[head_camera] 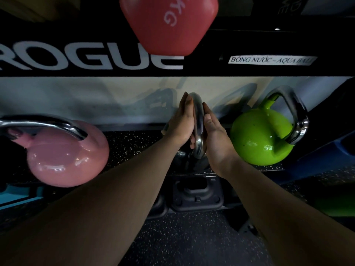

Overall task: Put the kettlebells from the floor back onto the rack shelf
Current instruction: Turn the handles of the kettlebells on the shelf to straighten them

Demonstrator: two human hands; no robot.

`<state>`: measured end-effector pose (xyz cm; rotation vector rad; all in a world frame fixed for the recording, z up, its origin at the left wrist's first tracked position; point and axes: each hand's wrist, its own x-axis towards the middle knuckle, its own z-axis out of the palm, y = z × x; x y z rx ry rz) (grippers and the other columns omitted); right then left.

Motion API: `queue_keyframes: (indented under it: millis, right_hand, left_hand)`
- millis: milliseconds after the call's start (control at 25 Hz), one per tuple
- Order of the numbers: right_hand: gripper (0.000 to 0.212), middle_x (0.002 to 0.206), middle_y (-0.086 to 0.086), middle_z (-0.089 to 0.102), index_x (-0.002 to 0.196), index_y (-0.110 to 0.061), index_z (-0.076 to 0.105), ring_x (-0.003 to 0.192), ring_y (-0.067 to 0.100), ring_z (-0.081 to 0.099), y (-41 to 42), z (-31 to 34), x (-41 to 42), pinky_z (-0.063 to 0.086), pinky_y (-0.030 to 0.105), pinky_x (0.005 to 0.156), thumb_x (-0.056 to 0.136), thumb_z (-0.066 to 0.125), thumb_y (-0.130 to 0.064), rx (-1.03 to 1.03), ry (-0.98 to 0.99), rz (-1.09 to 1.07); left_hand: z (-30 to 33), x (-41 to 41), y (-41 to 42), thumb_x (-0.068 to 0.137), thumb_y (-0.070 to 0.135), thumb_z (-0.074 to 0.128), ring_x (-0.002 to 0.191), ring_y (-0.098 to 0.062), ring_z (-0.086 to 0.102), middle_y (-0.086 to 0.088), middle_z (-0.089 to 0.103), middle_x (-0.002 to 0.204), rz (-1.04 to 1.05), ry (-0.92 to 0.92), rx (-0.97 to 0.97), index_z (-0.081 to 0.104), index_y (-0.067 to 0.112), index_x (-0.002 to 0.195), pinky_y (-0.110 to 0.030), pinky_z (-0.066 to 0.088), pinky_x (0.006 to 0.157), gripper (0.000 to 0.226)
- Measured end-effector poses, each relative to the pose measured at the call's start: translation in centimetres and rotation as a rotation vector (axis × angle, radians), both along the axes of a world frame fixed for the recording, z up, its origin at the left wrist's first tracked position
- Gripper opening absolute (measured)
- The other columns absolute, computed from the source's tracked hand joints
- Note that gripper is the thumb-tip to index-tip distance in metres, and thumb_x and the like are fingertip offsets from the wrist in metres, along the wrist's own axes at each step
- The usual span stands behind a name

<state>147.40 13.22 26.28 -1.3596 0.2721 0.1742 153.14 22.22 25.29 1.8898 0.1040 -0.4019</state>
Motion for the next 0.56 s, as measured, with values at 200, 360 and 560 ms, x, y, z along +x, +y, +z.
queue_keyframes:
  millis: [200, 360, 560]
  right_hand:
    - [0.043, 0.087, 0.022, 0.067, 0.145, -0.045, 0.038, 0.069, 0.027, 0.059, 0.1, -0.3, -0.2, 0.053, 0.045, 0.072, 0.102, 0.029, -0.045, -0.117, -0.005, -0.009]
    - [0.04, 0.112, 0.006, 0.071, 0.142, -0.039, 0.045, 0.092, 0.016, 0.071, -1.3, 0.7, 0.2, 0.057, 0.033, 0.085, 0.103, 0.036, -0.036, -0.351, -0.016, 0.0]
    - [0.041, 0.124, 0.019, 0.057, 0.135, -0.023, 0.055, 0.117, 0.039, 0.048, -2.5, 4.4, 0.1, 0.041, 0.048, 0.102, 0.094, 0.055, -0.022, -1.114, -0.283, 0.051]
  left_hand:
    - [0.1, 0.1, 0.5, 0.098, 0.064, 0.012, 0.094, -0.045, 0.069, -0.036, 0.052, 0.133, -0.017, -0.059, -0.021, 0.011, 0.043, 0.153, -0.06, 0.05, 0.089, 0.059]
    - [0.4, 0.8, 1.3, 0.097, 0.064, 0.02, 0.128, -0.03, 0.054, -0.015, 0.046, 0.15, -0.028, -0.061, 0.014, 0.02, 0.035, 0.154, -0.052, 0.038, 0.108, 0.063]
    - [2.5, -1.2, 6.4, 0.096, 0.062, 0.029, 0.143, -0.032, 0.032, -0.008, 0.049, 0.148, -0.157, -0.433, 0.733, 0.041, 0.03, 0.144, -0.065, 0.0, 0.116, 0.059]
